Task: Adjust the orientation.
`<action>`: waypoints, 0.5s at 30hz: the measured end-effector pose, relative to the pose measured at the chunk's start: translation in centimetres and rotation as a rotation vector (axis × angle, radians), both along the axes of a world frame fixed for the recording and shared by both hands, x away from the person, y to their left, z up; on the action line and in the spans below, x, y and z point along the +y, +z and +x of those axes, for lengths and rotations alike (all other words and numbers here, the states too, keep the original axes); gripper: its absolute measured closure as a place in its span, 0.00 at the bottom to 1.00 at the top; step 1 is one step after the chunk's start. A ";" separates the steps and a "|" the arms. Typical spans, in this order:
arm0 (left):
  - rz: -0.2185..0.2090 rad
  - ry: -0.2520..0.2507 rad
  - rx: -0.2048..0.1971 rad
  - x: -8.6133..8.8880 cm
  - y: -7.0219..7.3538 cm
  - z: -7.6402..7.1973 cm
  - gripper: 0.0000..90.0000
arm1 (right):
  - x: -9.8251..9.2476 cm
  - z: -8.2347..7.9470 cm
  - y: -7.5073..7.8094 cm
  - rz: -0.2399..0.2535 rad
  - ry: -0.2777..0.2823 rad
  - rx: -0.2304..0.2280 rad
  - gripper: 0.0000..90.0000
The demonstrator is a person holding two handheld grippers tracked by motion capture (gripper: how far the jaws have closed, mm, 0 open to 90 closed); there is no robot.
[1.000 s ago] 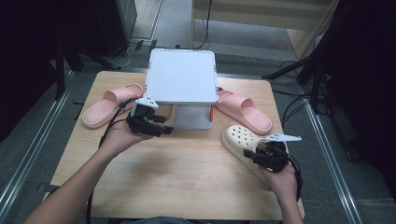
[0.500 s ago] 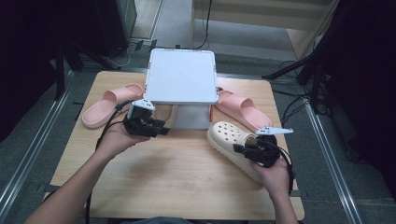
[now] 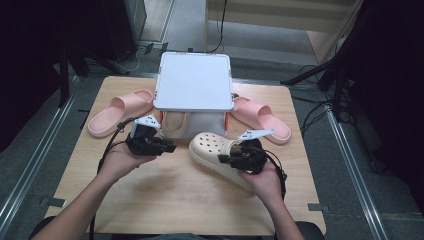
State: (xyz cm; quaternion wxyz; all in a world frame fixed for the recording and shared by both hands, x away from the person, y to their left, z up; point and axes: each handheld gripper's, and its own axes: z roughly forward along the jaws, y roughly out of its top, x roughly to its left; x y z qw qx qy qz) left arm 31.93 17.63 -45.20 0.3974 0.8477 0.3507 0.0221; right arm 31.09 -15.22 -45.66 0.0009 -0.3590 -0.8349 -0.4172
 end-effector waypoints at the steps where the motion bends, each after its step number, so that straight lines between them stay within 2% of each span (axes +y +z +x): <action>1: 0.005 -0.002 0.004 0.0 -0.1 -0.1 0.81 | 0.5 0.1 -0.1 -0.006 0.011 0.006 0.86; 3: 0.024 -0.011 0.005 -0.1 -0.3 -0.8 0.81 | 1.9 0.2 -0.6 -0.024 0.052 0.023 0.86; 6: 0.005 -0.008 0.006 0.0 -0.3 -1.1 0.82 | 2.6 0.2 -0.9 -0.035 0.076 0.033 0.86; 8: 0.019 -0.008 0.002 -0.2 -0.5 -1.5 0.82 | 3.5 0.4 -1.5 -0.047 0.110 0.036 0.85; 13: 0.029 -0.002 0.013 -0.2 -1.1 -1.7 0.82 | 4.1 0.5 -2.1 -0.073 0.139 0.031 0.85; 15: 0.027 0.003 0.017 -0.2 -1.2 -1.7 0.82 | 4.1 0.6 -2.2 -0.069 0.146 0.036 0.84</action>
